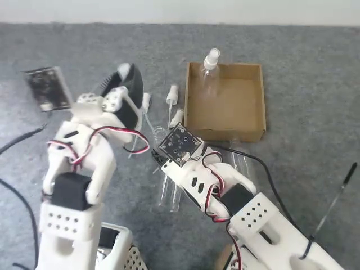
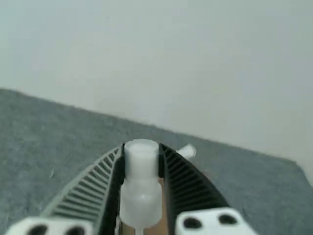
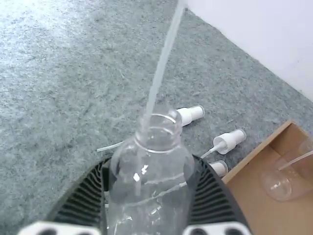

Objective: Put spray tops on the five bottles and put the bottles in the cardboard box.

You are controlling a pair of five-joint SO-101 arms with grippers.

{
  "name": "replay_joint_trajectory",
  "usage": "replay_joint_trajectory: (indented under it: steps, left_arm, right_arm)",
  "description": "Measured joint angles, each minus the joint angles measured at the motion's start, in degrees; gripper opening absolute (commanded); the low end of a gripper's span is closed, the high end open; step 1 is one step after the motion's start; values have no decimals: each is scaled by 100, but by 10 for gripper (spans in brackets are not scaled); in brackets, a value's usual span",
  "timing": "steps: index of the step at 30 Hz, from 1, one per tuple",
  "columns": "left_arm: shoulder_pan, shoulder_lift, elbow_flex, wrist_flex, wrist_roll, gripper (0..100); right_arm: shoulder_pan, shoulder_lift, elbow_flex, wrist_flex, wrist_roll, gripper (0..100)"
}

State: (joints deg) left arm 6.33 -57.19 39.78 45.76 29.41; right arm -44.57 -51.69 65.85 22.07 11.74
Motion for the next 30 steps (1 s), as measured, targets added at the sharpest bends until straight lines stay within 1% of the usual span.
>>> replay_joint_trajectory:
  steps: [5, 9, 11, 21, 24, 27, 30]
  left_arm:
    - [220, 0, 774, 0, -123, 10]
    - [369, -53, 1090, -53, -255, 10]
    - [422, -70, 1187, -26, -264, 10]
    - [466, -62, 1231, 360, -299, 10]
    - [510, -62, 1213, 475, -308, 10]
    - [659, -70, 1152, 519, -325, 10]
    - [870, -79, 1152, 519, -501, 10]
  right_arm:
    - [-9, -9, 9, -44, -26, 6]
    - [-9, 0, 62, -149, -396, 6]
    - [-9, 0, 62, -185, -448, 6]
    - [-18, 0, 70, -193, -519, 6]
    - [141, 0, 70, -211, -545, 6]
    - [369, 0, 79, -352, -800, 6]
    - [527, 9, 88, -378, -976, 6]
